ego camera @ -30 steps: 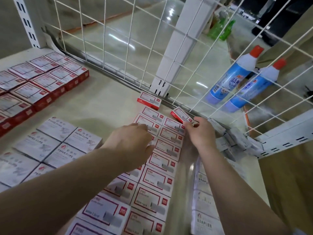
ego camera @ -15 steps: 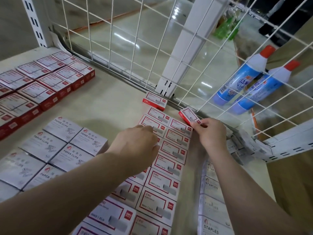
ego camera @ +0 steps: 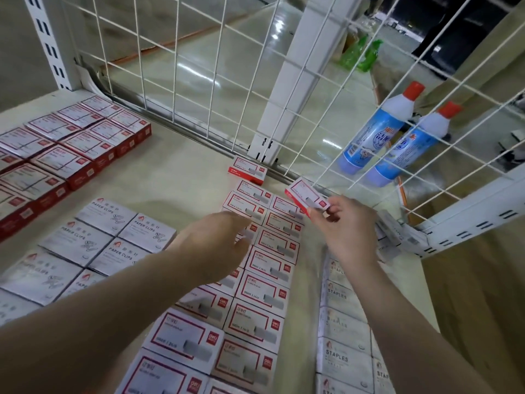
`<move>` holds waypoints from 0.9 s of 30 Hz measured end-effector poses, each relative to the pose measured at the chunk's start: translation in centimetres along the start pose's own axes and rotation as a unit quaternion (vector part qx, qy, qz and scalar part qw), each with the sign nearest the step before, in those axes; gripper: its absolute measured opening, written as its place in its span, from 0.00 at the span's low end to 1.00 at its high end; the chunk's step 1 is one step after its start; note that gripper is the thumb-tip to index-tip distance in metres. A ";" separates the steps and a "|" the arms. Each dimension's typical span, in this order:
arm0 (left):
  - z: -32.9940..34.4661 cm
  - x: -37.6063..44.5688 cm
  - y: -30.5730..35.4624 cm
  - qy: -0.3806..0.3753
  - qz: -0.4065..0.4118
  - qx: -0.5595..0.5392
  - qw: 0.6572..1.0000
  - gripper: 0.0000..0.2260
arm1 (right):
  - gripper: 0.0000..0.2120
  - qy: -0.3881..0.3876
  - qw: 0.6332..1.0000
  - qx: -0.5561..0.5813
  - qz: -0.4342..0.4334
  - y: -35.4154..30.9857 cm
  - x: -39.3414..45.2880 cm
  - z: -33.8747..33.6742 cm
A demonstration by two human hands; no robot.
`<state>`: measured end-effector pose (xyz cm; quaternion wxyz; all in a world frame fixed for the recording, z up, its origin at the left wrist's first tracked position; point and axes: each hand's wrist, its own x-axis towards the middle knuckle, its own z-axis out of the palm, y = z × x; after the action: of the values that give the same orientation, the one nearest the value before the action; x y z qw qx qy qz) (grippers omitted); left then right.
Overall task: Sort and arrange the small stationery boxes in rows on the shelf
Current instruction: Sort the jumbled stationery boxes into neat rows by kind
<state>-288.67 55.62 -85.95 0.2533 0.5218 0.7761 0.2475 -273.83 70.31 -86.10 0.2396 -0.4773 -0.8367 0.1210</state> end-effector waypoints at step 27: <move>-0.7 -4.5 0.0 0.054 -0.116 -0.351 0.928 0.07 | 0.22 -0.153 0.979 0.135 -0.018 -4.8 -8.8 -2.0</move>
<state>-287.67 51.32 -84.81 0.4048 0.2916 0.7076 0.5005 -272.57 60.19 -84.80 0.1736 -0.4009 -0.8479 0.3003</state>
